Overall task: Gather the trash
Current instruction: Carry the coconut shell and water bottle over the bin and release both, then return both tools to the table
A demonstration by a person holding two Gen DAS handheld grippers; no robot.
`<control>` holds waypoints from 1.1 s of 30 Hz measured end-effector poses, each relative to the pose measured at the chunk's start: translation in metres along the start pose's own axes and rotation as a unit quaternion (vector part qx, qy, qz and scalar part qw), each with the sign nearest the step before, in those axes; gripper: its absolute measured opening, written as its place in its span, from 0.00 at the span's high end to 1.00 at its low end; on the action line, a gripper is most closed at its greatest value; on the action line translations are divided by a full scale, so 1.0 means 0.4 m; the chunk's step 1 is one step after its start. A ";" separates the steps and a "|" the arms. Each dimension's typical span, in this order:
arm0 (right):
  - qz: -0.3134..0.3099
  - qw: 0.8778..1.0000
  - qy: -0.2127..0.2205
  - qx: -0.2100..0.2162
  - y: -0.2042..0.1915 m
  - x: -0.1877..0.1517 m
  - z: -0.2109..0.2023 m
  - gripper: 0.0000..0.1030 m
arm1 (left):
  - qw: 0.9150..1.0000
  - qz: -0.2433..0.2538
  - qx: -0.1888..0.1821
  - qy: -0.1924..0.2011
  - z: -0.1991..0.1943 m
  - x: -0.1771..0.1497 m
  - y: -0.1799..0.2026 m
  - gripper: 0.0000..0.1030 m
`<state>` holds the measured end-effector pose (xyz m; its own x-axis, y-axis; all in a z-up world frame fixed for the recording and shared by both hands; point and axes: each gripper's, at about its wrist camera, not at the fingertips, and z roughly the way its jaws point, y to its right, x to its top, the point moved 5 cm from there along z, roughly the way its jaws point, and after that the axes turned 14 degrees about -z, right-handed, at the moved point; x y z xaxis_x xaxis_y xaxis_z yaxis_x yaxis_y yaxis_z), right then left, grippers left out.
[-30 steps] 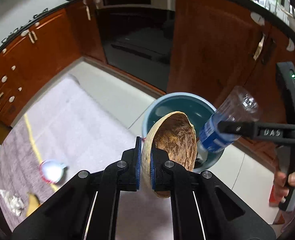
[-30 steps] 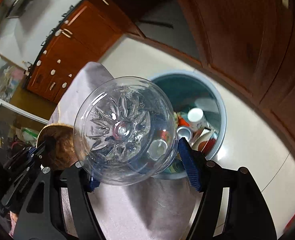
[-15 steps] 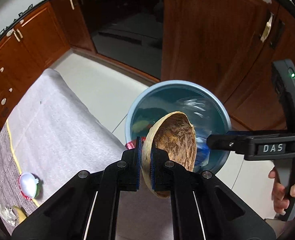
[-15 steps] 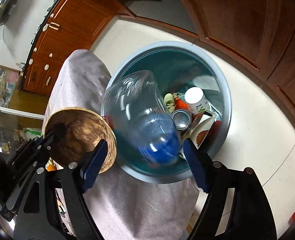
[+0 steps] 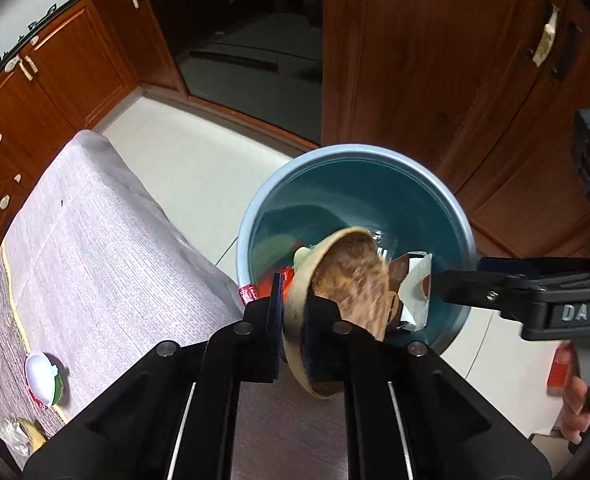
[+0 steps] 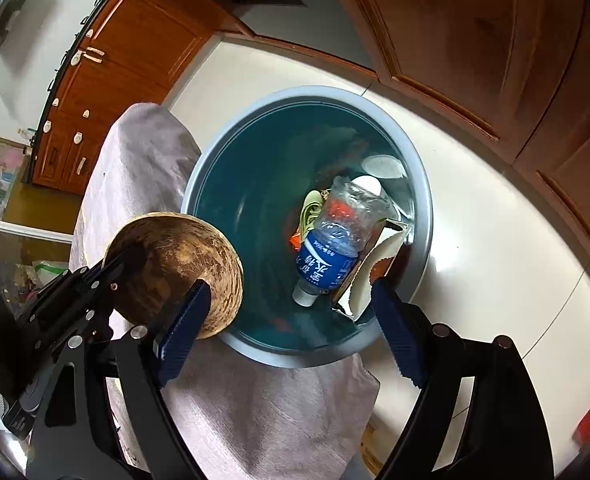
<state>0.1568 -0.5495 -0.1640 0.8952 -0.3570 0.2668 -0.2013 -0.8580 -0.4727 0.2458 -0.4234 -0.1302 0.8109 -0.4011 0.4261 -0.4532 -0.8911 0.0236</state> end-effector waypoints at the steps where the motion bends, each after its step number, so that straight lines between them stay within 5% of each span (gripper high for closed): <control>1: 0.001 1.000 -0.001 -0.002 0.004 -0.001 0.000 0.22 | 1.000 -0.003 -0.001 -0.005 0.005 -0.001 -0.002 0.86; 8: 0.000 1.000 -0.001 -0.008 0.003 -0.004 -0.005 0.19 | 1.000 -0.005 0.014 0.024 -0.028 0.007 -0.024 0.49; 14: -0.008 1.000 0.000 -0.011 -0.018 -0.004 -0.008 0.18 | 0.999 -0.015 0.015 0.032 -0.064 0.003 -0.047 0.41; 33: -0.055 0.998 0.011 -0.013 -0.193 -0.052 -0.063 0.16 | 0.995 -0.080 0.009 0.058 -0.253 -0.108 -0.219 0.39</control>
<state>0.1438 -0.4850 -0.1119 0.9037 -0.2681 0.3337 -0.1133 -0.9016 -0.4175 0.2130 -0.3066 -0.0593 0.8232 -0.2280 0.5200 -0.3149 -0.9454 0.0841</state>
